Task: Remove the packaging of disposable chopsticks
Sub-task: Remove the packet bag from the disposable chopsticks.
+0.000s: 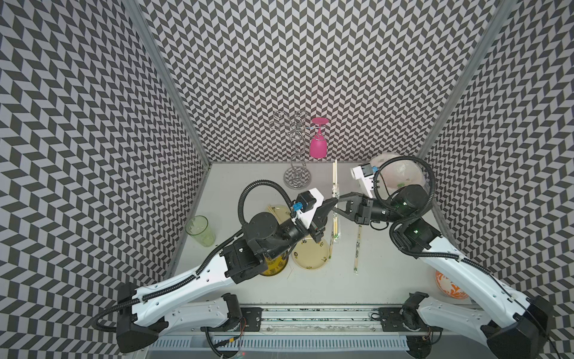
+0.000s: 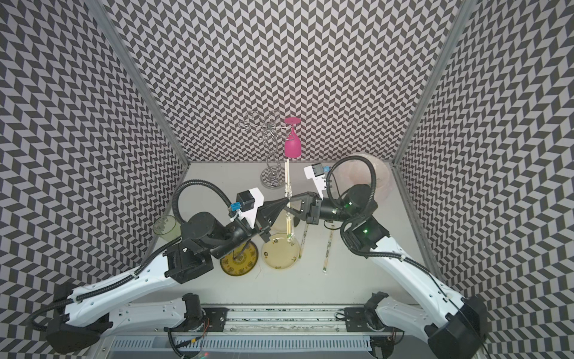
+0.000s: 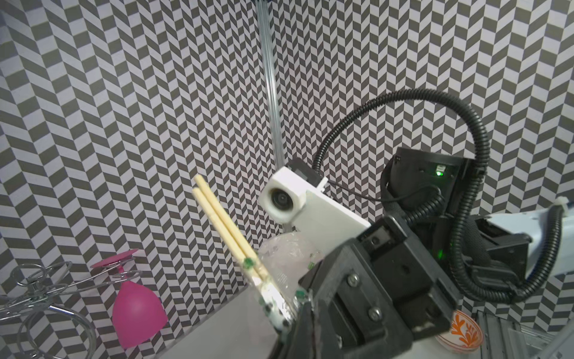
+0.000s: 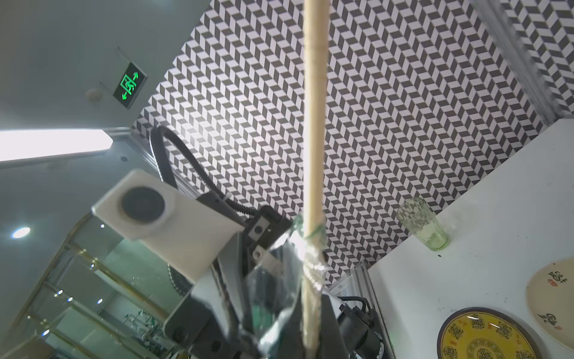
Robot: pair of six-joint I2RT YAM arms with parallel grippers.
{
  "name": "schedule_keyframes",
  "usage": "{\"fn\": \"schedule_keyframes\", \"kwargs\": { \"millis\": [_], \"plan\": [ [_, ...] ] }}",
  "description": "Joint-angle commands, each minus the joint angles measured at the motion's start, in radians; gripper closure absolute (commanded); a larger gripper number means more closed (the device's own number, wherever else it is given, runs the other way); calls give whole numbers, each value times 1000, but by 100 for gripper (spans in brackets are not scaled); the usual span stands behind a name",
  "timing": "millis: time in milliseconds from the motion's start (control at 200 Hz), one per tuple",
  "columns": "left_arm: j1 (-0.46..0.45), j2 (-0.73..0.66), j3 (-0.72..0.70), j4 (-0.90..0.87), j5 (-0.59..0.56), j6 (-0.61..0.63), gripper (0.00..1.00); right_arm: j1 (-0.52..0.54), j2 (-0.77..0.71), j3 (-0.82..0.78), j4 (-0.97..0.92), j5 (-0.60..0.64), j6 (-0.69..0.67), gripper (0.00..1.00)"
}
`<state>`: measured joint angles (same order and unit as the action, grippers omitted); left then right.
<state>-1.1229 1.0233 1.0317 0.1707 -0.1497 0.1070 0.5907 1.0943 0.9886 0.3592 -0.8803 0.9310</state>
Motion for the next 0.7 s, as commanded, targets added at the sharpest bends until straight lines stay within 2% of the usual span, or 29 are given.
{"fn": "schedule_keyframes", "kwargs": {
  "millis": [0, 75, 220, 345, 355, 426, 461, 501, 526, 581, 696],
  "plan": [
    [-6, -35, -23, -27, -43, -14, 100, -5, -5, 53, 17, 37, -38, 100],
    [-4, -58, -36, -18, -36, -27, 100, -9, -7, 50, -17, 42, -80, 100],
    [-2, -79, -30, -45, 45, -82, 100, -57, -26, 8, -30, 67, -124, 100],
    [7, -83, -30, -103, 111, -146, 100, -61, -45, -1, -65, 65, -268, 100],
    [9, -84, -29, -107, 116, -151, 96, -61, -48, -2, -68, 65, -280, 100],
    [32, -103, -17, -124, 131, -185, 45, -60, -64, -5, -100, 45, -375, 100],
    [49, -117, -8, -127, 142, -196, 30, -59, -73, -9, -117, 29, -419, 100],
    [72, -136, 4, -126, 157, -210, 18, -59, -84, -12, -145, 20, -473, 100],
    [91, -147, 12, -122, 172, -222, 14, -57, -90, -14, -157, 7, -505, 100],
    [161, -157, 43, -121, 250, -256, 12, -56, -109, -28, -174, -12, -557, 100],
    [342, -131, 125, -122, 529, -345, 11, -47, -141, -58, -192, -52, -626, 100]
  ]
}}
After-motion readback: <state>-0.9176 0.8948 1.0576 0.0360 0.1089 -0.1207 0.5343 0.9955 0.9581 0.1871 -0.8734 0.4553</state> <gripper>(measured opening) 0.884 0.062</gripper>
